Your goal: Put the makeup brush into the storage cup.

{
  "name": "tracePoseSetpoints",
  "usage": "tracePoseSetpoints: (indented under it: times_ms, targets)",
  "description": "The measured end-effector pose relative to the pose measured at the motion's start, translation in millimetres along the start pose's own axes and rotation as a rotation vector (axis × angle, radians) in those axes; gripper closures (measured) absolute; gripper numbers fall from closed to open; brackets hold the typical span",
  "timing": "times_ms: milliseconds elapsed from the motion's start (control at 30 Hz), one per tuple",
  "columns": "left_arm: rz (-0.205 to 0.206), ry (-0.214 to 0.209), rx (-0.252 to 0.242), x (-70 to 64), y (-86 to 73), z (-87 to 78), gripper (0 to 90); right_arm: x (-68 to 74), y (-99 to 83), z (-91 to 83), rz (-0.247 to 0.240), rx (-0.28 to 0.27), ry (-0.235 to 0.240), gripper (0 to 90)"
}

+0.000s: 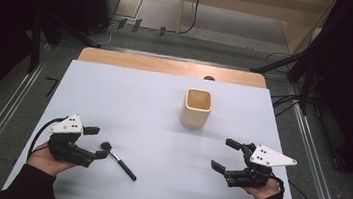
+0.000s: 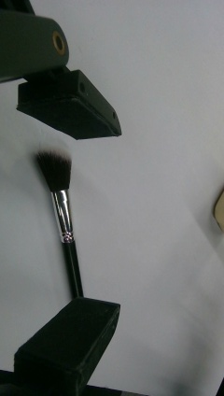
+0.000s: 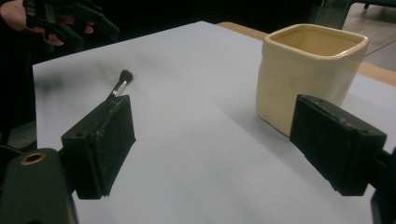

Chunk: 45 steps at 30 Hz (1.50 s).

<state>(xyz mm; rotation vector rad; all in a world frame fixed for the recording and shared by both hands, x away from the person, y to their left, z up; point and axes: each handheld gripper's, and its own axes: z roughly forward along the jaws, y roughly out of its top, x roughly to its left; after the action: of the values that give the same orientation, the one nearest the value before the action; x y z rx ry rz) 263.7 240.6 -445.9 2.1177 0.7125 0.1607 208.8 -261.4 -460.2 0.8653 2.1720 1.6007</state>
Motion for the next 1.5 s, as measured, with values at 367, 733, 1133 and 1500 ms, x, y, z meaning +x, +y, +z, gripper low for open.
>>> tracePoseSetpoints:
  times_ms: [367, 733, 1133, 1500]
  targets:
    - [-0.022, 0.014, -0.007, 0.8, 2.0, -1.0, 14.3, 0.4, 0.3, -1.8, 0.001, -0.011, 0.001, 14.4]
    - [-0.046, -0.012, -0.001, 1.3, 3.8, -2.1, 15.7, 0.4, 0.2, -2.1, 0.002, -0.012, 0.004, 14.4]
    - [-0.033, -0.022, 0.021, 1.4, 3.0, -0.8, 15.7, 0.3, 0.0, -2.2, 0.002, -0.01, 0.003, 14.5]
    - [-0.027, -0.034, 0.022, 0.2, 3.1, -1.1, 16.1, 0.0, 0.3, -1.6, 0.003, -0.012, 0.012, 14.7]
